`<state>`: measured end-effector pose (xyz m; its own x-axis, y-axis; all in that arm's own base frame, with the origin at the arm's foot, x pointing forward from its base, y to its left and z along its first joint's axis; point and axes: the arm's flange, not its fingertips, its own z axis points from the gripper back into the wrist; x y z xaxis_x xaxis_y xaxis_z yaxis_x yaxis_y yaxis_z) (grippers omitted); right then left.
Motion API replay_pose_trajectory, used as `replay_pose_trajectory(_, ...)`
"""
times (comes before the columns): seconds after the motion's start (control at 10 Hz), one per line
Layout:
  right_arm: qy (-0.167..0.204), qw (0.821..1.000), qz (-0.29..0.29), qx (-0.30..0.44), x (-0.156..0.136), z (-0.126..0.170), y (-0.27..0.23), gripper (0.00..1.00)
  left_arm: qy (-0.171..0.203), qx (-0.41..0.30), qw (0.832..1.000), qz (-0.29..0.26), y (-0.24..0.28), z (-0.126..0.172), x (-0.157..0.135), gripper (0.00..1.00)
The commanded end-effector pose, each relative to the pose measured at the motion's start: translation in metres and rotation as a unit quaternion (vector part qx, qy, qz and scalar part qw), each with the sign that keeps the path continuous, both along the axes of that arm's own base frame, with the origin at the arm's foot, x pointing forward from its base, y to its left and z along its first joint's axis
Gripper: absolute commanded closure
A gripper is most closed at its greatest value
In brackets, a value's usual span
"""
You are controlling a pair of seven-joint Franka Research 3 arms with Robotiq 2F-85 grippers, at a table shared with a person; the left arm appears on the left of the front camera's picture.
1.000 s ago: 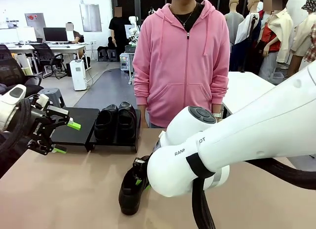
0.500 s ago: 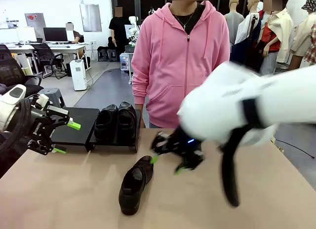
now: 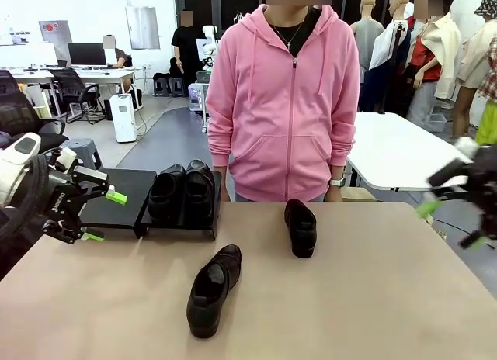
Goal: Organize the shoes by placing them on the stand.
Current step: Pick up one Shoe and place it in the middle of the table, then place the Shoe from the middle of the table onto the Shoes Stand.
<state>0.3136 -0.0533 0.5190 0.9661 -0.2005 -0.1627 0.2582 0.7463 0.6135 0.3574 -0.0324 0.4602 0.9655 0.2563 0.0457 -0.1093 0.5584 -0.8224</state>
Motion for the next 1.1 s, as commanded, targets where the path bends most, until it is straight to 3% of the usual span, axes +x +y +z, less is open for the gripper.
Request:
replay_pose_trajectory(0.0,-0.007,0.996,-0.008,0.094,0.026,-0.025,-0.033,0.00,0.005,0.002,1.000,-0.001,0.001,0.003,-0.001,0.00)
replay_pose_trajectory(0.1,-0.031,0.992,-0.016,0.122,0.021,-0.039,-0.041,0.00,0.005,0.002,1.000,-0.001,0.001,0.003,-0.001,0.00)
replay_pose_trajectory(0.2,-0.002,0.999,-0.016,0.043,0.008,-0.017,-0.039,0.00,0.005,0.002,1.000,-0.001,0.001,0.003,-0.001,0.00)
replay_pose_trajectory(1.0,-0.002,0.999,-0.016,0.043,0.008,-0.017,-0.039,0.00,0.005,0.002,1.000,-0.001,0.001,0.003,-0.001,0.00)
